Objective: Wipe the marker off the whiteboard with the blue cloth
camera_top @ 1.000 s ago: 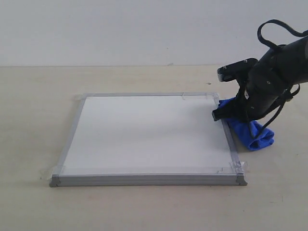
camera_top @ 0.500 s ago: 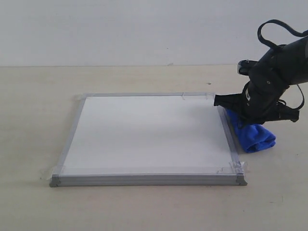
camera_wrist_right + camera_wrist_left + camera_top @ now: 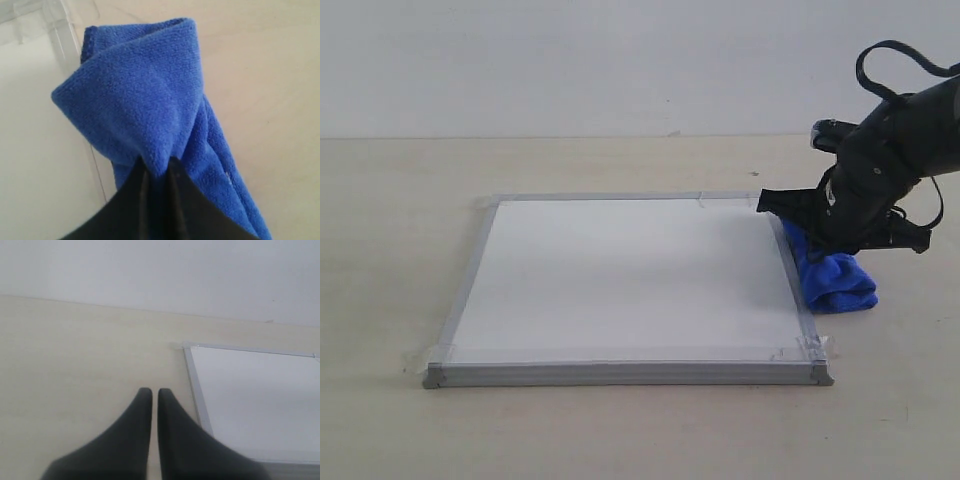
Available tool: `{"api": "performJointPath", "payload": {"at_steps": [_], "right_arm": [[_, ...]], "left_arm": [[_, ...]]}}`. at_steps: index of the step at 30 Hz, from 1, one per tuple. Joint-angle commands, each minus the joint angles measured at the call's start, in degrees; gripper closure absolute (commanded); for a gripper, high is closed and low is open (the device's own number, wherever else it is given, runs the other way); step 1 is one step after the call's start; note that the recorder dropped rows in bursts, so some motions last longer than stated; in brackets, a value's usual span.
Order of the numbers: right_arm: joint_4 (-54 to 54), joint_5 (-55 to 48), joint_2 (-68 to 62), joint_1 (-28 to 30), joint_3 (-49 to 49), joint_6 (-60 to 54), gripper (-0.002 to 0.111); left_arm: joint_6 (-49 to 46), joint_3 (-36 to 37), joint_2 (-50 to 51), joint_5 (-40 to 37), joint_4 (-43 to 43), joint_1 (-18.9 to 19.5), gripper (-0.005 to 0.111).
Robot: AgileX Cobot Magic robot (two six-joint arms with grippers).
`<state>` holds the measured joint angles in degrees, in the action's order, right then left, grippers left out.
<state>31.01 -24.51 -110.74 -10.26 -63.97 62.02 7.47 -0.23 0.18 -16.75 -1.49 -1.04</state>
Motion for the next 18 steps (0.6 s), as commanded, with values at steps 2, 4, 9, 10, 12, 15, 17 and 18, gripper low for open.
{"api": "performJointPath", "payload": {"at_steps": [2,4,9,10,12,15,17,18], "right_arm": [[-0.4,-0.5,0.1,0.4,0.0,-6.4,0.067],[-0.9,-0.5,0.3,0.4,0.0,-9.0,0.024],[-1.1,-1.7,5.0,-0.1,0.0,-15.8,0.009],[-1.1,-2.5,6.3,-0.3,0.0,-16.7,0.008],[-1.1,-5.6,10.5,-1.5,0.0,-18.7,0.008],[-1.3,-12.5,15.8,-5.0,0.0,-22.5,0.008],[-1.3,-15.0,17.2,-7.1,0.0,-23.4,0.008],[-1.2,-16.4,18.0,-8.2,0.0,-23.8,0.008]], "left_arm": [[-0.3,0.2,-0.2,-0.2,0.4,-0.2,0.102],[-0.3,0.2,-0.2,-0.2,0.4,-0.2,0.102],[-0.3,0.2,-0.2,-0.2,0.4,-0.2,0.102],[-0.3,0.2,-0.2,-0.2,0.4,-0.2,0.102],[-0.3,0.2,-0.2,-0.2,0.4,-0.2,0.102],[-0.3,0.2,-0.2,-0.2,0.4,-0.2,0.102],[-0.3,0.2,-0.2,-0.2,0.4,-0.2,0.102],[-0.3,0.2,-0.2,-0.2,0.4,-0.2,0.102]]}}
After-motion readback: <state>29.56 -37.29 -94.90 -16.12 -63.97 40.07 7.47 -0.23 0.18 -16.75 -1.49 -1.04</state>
